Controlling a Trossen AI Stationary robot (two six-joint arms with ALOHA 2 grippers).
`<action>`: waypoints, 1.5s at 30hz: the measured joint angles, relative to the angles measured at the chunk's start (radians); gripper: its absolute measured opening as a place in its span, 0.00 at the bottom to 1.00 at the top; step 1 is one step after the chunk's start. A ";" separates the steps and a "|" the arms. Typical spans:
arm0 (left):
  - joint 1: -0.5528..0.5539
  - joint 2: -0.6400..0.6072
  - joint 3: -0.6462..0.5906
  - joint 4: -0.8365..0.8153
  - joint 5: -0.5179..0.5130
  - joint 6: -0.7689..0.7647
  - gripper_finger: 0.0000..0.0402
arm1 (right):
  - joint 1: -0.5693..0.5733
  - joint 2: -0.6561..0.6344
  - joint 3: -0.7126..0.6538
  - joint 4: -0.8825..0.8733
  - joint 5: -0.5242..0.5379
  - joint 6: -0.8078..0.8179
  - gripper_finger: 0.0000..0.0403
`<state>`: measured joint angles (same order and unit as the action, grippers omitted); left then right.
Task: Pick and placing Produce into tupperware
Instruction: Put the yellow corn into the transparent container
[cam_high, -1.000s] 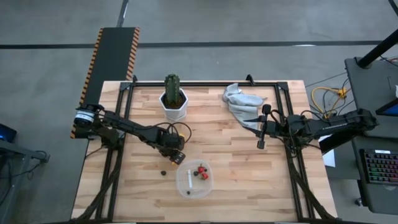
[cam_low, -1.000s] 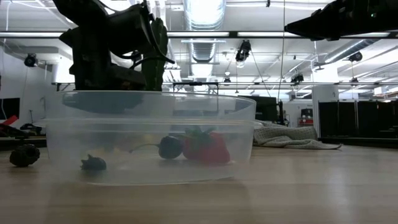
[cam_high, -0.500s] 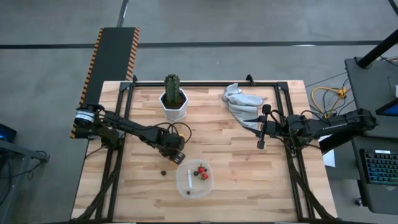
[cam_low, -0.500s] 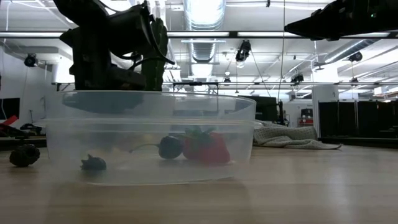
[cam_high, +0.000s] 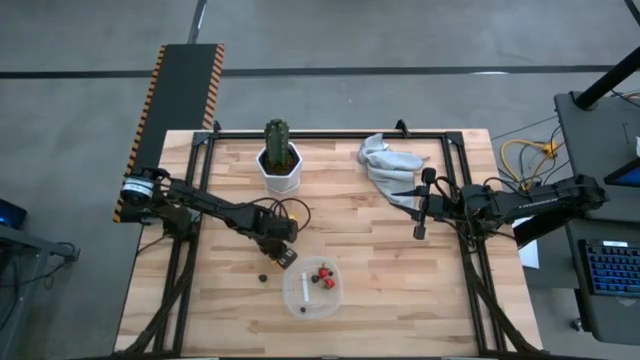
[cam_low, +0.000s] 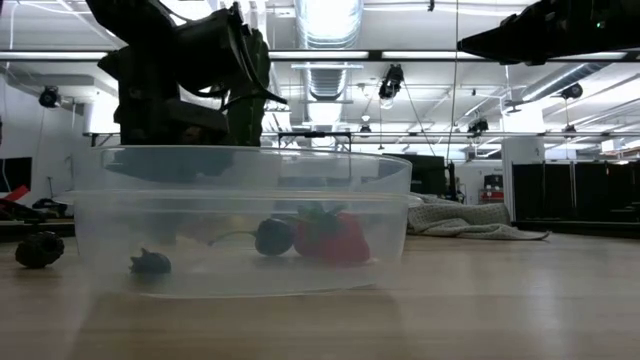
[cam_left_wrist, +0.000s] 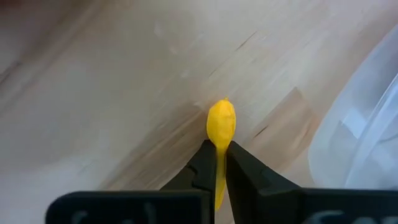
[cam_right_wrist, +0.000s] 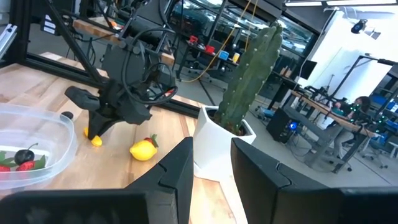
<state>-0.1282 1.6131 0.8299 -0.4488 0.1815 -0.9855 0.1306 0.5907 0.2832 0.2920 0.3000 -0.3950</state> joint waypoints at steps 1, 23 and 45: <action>0.001 -0.001 0.000 -0.003 0.001 0.004 0.01 | 0.000 0.000 0.000 0.000 0.000 -0.001 0.25; 0.004 -0.061 0.160 -0.195 -0.117 0.179 0.00 | 0.000 0.000 0.000 0.005 0.000 0.001 0.25; -0.094 -0.025 0.330 -0.087 -0.094 0.259 0.00 | 0.000 -0.001 0.000 0.005 0.000 -0.001 0.25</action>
<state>-0.2223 1.5885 1.1599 -0.5362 0.0872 -0.7261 0.1306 0.5900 0.2836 0.2971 0.2996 -0.3958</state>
